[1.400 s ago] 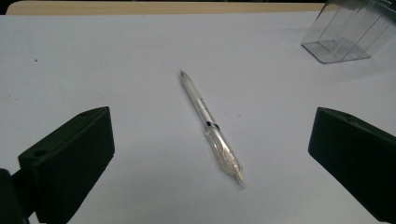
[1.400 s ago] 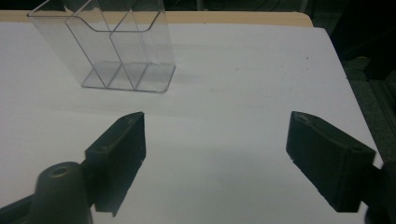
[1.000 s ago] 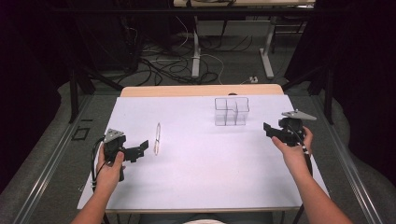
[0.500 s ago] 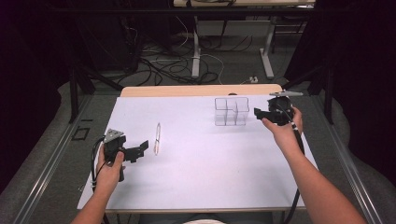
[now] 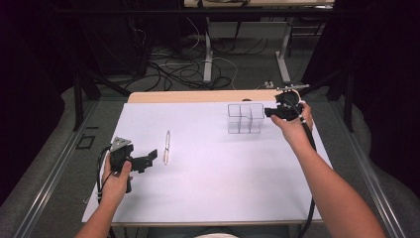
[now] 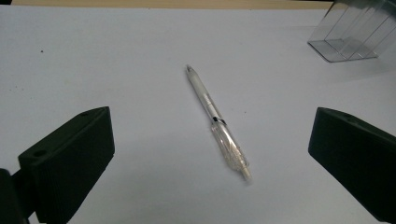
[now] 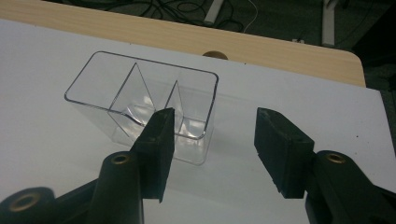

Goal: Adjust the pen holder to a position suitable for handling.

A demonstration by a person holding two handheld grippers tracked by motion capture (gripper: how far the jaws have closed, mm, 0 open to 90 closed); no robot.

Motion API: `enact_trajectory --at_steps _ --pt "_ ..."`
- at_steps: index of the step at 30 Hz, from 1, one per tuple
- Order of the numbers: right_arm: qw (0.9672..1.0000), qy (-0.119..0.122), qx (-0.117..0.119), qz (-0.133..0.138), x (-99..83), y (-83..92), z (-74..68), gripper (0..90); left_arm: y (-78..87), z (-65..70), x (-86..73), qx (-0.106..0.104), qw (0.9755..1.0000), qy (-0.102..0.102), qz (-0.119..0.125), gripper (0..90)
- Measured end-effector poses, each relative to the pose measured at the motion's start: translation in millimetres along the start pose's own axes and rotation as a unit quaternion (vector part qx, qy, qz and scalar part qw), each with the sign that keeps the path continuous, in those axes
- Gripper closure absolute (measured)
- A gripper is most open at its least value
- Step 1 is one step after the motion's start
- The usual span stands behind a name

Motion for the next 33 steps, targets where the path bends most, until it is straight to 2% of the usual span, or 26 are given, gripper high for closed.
enact_trajectory --at_steps 5,10,12,17,22,33 --pt "0.9999 -0.010 0.003 -0.007 4.0 -6.8 -2.4 51.4 -0.3 -0.2 -0.3 -0.001 1.0000 0.000 -0.003 0.1" --pt "0.9993 -0.028 0.005 -0.025 5.3 -21.1 -6.1 53.1 -0.7 -1.0 -0.5 -0.001 1.0000 0.000 -0.004 0.1" --pt "0.9993 -0.023 0.003 -0.029 4.9 -23.1 -5.1 53.2 -0.8 -1.3 -0.4 -0.001 1.0000 0.000 -0.003 0.1" --pt "0.9983 -0.041 0.001 -0.041 2.4 -37.0 -7.5 56.4 -1.1 -1.7 -0.6 -0.002 1.0000 0.002 -0.004 0.2" --pt "0.9973 -0.051 -0.005 -0.052 1.0 -44.1 -8.7 60.9 -1.2 -1.9 -0.8 -0.002 1.0000 0.002 -0.005 0.2" --pt "0.9950 -0.072 -0.012 -0.069 -3.5 -57.3 -6.9 63.6 -1.2 -2.5 -1.2 -0.002 1.0000 0.003 -0.005 0.2"
Point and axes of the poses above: each handheld gripper's, and its own axes: y roughly backward along the jaws, x roughly out of its top, z roughly to its right, the point moved 9 cm from there along -y, roughly forward along the jaws
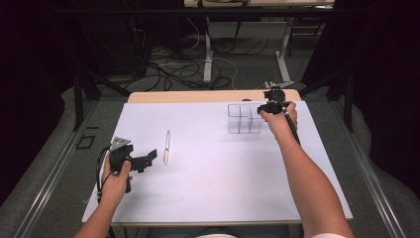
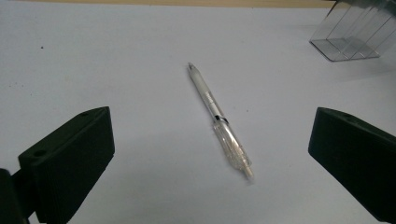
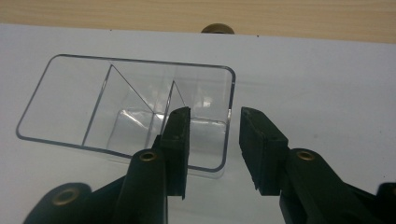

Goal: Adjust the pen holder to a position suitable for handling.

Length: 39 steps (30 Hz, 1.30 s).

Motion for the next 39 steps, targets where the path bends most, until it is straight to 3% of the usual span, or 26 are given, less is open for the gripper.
enact_trajectory --at_steps 5,16,25,32,39 --pt "0.9997 -0.017 -0.007 -0.017 -3.9 -6.6 4.1 66.6 0.0 0.2 -0.2 0.001 1.0000 -0.002 -0.002 0.2" --pt "0.9991 -0.032 -0.018 -0.022 -4.1 -13.0 4.6 74.8 -0.2 0.1 -0.4 0.002 1.0000 0.002 -0.001 0.2" --pt "0.9980 -0.037 -0.027 -0.043 -9.0 -20.7 8.5 81.0 -0.1 -0.8 -0.9 0.004 1.0000 0.002 -0.002 0.2" --pt "0.9977 -0.037 -0.033 -0.046 -10.3 -22.1 6.9 86.9 -0.5 -0.9 -1.1 0.004 1.0000 0.002 -0.002 0.2" --pt "0.9970 -0.033 -0.053 -0.047 -9.7 -22.7 5.8 88.2 -0.5 -0.8 -0.9 0.004 1.0000 0.002 -0.001 0.3"
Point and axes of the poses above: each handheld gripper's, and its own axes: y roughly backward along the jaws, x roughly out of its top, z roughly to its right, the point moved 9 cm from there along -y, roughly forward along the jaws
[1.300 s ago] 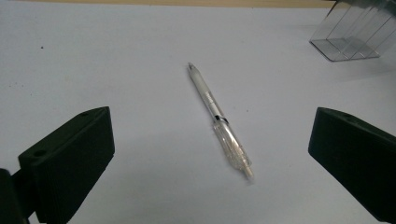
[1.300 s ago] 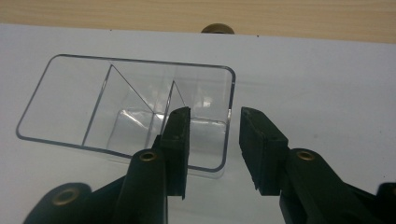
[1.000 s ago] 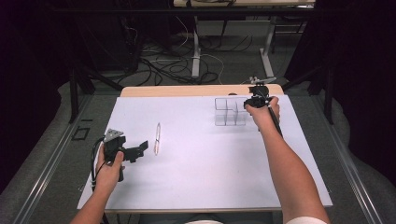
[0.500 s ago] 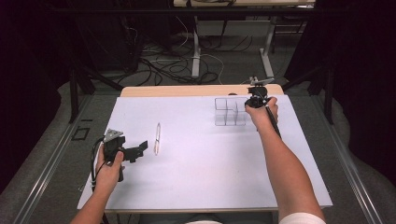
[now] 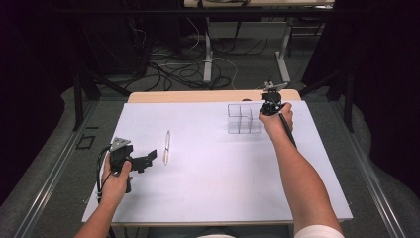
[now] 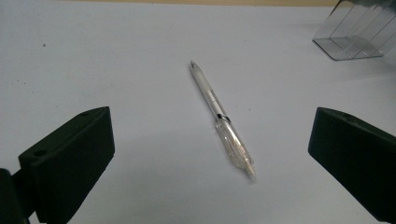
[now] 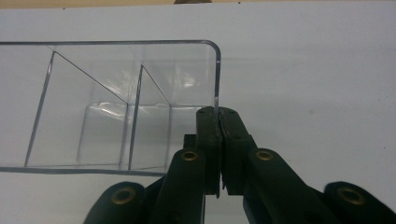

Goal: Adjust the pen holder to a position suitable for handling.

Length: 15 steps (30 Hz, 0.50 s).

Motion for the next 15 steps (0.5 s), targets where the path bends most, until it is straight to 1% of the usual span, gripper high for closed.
enact_trajectory --at_steps 1,4,6,8,12,15 --pt "1.0000 -0.003 -0.003 -0.002 -0.4 0.3 -0.6 88.3 0.0 0.0 0.0 0.000 1.0000 0.000 0.000 0.2" --pt "0.9999 -0.001 -0.010 -0.002 -0.4 0.2 -0.9 88.6 0.2 0.6 0.1 -0.001 1.0000 0.001 0.000 0.3" --pt "0.9999 -0.002 -0.011 -0.002 -0.3 0.2 -1.0 88.6 0.3 0.6 0.0 -0.002 1.0000 0.000 -0.001 0.3" --pt "0.9999 -0.002 -0.011 -0.004 -0.6 0.4 -0.7 88.6 0.0 0.5 -0.1 -0.001 1.0000 0.000 -0.001 0.2" --pt "0.9999 -0.012 -0.009 -0.007 -1.1 1.2 -0.8 88.6 -0.2 0.1 -0.1 -0.001 1.0000 0.002 -0.001 0.2" --pt "0.9999 -0.011 -0.006 -0.010 -2.1 2.1 -1.1 88.5 -0.3 0.0 -0.2 -0.001 1.0000 0.002 -0.001 0.2"
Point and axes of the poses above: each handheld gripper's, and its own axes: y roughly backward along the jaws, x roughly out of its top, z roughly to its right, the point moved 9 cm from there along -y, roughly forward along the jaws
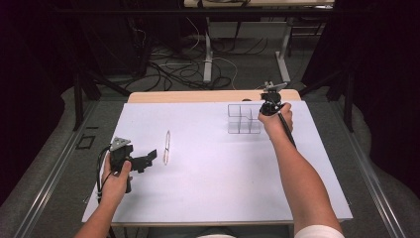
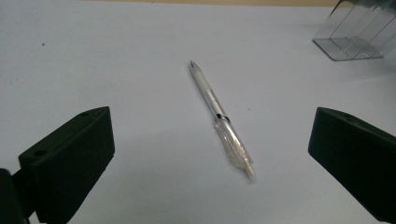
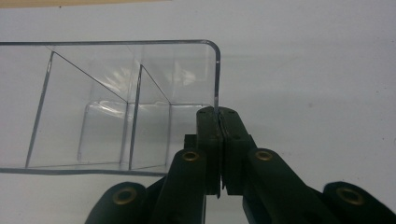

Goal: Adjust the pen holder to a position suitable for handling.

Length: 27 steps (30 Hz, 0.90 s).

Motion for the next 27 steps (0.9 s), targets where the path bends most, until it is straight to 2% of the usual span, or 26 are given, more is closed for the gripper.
enact_trajectory --at_steps 3,25,27 --pt "1.0000 -0.003 0.003 -0.003 -1.5 1.0 -2.0 88.5 -0.2 0.4 0.2 0.000 1.0000 0.002 0.001 0.3" --pt "0.9987 0.016 0.027 -0.040 -22.1 12.5 -31.2 88.3 -0.8 0.3 0.1 0.002 1.0000 0.001 0.000 0.3" --pt "0.9983 0.015 0.040 -0.039 -24.0 13.6 -36.4 88.3 -0.8 0.6 0.1 0.002 1.0000 0.001 0.000 0.2"
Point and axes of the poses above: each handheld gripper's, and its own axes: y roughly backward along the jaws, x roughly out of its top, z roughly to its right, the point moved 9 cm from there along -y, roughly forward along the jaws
